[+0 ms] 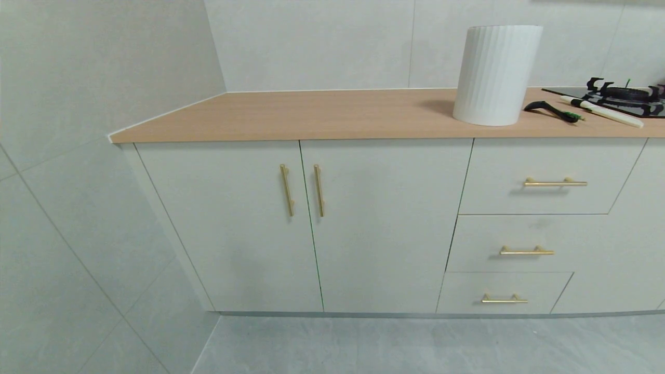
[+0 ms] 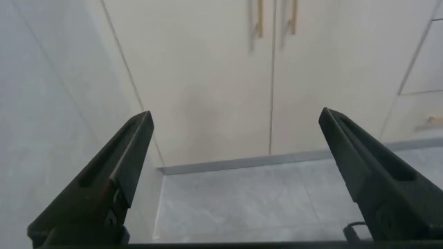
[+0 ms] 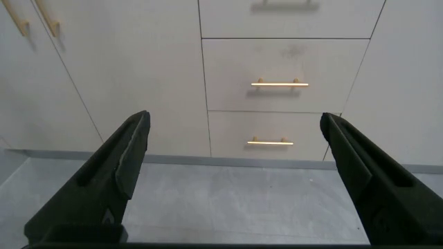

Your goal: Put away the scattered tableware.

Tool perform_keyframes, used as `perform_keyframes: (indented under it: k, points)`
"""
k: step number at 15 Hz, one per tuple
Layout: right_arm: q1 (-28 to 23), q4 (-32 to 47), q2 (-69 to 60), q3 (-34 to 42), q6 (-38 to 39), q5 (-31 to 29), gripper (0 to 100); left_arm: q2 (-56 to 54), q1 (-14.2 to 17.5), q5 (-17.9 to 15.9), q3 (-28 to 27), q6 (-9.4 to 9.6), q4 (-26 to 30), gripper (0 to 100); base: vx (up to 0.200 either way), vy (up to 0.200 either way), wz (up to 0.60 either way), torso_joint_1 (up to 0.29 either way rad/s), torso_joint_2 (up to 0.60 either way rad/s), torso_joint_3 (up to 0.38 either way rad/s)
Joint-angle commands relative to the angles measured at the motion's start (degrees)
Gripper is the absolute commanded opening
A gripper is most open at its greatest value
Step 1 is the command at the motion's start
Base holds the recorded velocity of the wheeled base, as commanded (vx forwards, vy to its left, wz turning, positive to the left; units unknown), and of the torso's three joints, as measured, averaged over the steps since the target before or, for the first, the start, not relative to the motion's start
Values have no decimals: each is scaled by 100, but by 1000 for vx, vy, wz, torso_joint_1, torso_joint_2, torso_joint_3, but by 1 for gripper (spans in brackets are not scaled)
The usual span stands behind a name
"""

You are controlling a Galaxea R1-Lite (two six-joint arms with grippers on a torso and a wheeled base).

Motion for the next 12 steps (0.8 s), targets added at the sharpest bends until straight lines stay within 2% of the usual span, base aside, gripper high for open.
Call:
perform_keyframes:
  k: [1,3,5,8,10,11,12]
  points:
    - [1,28,14,11,0,0,100,0,2,-23,1,92,7,100,0,0,0,0,0,0]
    - [1,19,14,11,0,0,100,0,2,-32,-8,197,-2,100,0,0,0,0,0,0]
    - [1,19,14,11,9,0,100,0,2,-6,1,66,-19,100,0,0,0,0,0,0]
    - [1,19,14,11,9,0,100,0,2,12,1,-181,-37,100,0,0,0,0,0,0]
    - [1,19,14,11,18,0,100,0,2,38,-8,-435,-55,100,0,0,0,0,0,0]
    - [1,19,14,11,18,0,100,0,2,12,-17,-620,-63,100,0,0,0,0,0,0]
    - [1,19,14,11,18,0,100,9,2,-6,-17,-655,-55,100,0,0,0,0,0,0]
